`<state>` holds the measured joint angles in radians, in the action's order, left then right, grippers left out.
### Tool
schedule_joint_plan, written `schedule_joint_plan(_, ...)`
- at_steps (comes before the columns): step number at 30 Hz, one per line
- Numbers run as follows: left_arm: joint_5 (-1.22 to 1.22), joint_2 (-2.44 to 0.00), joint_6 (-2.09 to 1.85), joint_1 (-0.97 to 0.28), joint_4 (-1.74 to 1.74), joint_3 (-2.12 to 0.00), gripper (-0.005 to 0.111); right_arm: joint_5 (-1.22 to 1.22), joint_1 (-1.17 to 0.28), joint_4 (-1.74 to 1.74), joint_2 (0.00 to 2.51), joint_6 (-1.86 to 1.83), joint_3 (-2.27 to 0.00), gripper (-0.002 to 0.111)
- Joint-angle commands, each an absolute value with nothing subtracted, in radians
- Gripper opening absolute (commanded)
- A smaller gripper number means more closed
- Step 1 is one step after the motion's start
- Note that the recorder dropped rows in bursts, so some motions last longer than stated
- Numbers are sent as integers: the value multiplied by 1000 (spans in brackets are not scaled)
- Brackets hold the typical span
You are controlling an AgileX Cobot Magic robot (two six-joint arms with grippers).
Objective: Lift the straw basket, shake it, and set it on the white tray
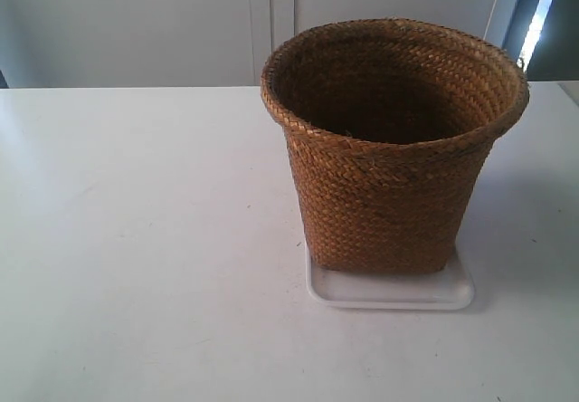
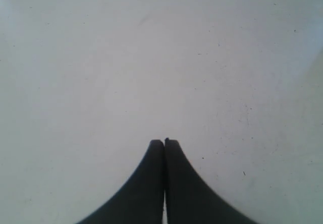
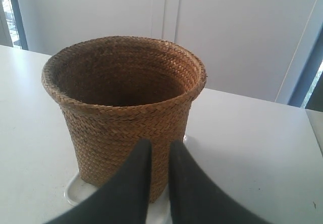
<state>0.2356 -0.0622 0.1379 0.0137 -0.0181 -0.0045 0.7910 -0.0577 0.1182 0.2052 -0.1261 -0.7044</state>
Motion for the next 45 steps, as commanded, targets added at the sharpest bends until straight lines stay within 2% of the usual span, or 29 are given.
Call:
schedule_joint_plan(1, 231, -58, 135, 19, -29, 0, 0, 788, -60, 120, 200, -131, -697, 13)
schedule_joint_plan(10, 231, -58, 135, 19, -29, 0, 0, 723, -58, 139, 200, -128, -605, 13)
schedule_joint_plan(19, 231, -58, 135, 19, -29, 0, 0, 309, -58, 145, 200, -74, -327, 13)
schedule_joint_plan(26, 231, -58, 135, 19, -29, 0, 0, 234, -58, 146, 200, -124, -160, 13)
schedule_joint_plan(31, 231, -58, 135, 19, -29, 0, 0, 80, -58, 148, 152, -111, 0, 13)
schedule_joint_plan(36, 231, -58, 135, 19, -29, 0, 0, 254, -58, 124, 0, -139, 0, 13)
schedule_joint_plan(45, 237, -58, 135, 19, -29, 0, 0, 324, -58, 111, 0, -207, 0, 13)
